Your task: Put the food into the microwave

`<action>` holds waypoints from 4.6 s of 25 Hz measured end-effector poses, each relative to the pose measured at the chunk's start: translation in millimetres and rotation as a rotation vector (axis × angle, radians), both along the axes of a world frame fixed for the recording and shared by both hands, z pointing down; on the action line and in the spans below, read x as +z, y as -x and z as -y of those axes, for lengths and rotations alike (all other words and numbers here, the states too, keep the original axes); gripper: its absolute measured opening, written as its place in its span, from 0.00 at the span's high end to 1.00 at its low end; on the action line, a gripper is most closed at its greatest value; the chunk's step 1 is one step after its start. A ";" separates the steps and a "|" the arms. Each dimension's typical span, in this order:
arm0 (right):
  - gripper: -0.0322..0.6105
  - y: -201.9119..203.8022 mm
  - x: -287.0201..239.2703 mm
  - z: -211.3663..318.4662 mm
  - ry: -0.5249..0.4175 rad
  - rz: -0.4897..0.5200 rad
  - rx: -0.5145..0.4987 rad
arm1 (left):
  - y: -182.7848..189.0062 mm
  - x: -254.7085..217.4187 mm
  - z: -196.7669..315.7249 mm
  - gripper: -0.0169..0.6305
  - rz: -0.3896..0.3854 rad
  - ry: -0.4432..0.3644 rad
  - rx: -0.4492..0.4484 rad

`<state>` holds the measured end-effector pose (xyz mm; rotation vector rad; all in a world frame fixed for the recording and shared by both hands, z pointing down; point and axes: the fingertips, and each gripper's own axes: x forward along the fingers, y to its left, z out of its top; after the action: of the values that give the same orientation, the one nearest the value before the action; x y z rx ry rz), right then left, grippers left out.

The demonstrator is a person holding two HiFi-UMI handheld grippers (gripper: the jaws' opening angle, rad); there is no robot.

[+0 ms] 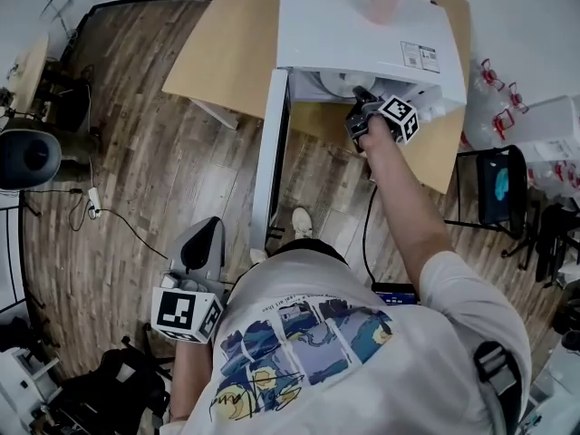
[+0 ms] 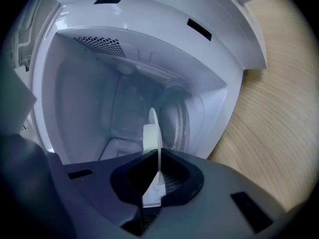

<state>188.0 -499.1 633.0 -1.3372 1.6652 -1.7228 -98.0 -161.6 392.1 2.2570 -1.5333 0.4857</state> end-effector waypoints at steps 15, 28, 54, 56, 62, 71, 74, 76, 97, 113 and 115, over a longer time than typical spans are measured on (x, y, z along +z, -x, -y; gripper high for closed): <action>0.81 1.8 -7.3 11.9 -0.130 -0.499 -0.192 | -1.7 5.7 4.7 0.96 0.003 0.013 0.001; 0.68 -2.5 -8.1 12.8 -0.176 -0.837 -0.312 | -6.7 8.0 6.8 0.96 0.012 0.025 0.015; 0.64 5.2 -36.5 -33.8 -0.262 -1.007 -0.339 | 11.2 9.2 -17.0 0.96 -0.030 -0.004 0.080; 0.69 9.5 -42.1 -47.5 -0.271 -1.007 -0.345 | 14.9 8.8 -22.0 0.96 -0.036 -0.009 0.097; 0.83 23.1 -60.6 -96.8 -0.306 -1.006 -0.367 | 23.1 5.2 -35.7 0.96 -0.057 -0.039 0.159; 0.93 52.9 -86.2 -175.6 -0.345 -1.016 -0.398 | 46.1 4.1 -63.4 0.96 -0.080 -0.063 0.227; 0.94 62.7 -95.7 -200.9 -0.352 -1.005 -0.399 | 53.7 4.0 -72.7 0.96 -0.091 -0.068 0.246; 0.94 69.2 -101.0 -217.6 -0.360 -1.004 -0.407 | 57.8 4.2 -79.2 0.96 -0.103 -0.072 0.259; 0.94 146.4 -148.2 -394.9 -0.496 -0.952 -0.539 | 82.5 5.1 -143.6 0.96 -0.154 -0.119 0.374; 0.94 179.3 -185.4 -451.2 -0.605 -0.978 -0.592 | 88.3 24.3 -175.0 0.96 -0.177 -0.085 0.396; 0.94 178.4 -186.1 -459.9 -0.595 -0.981 -0.598 | 83.5 30.8 -176.7 0.96 -0.186 -0.076 0.415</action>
<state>9.5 -39.2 447.0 -1.5422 3.0319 -0.5687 -181.5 15.1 422.9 2.6059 -1.0102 0.3174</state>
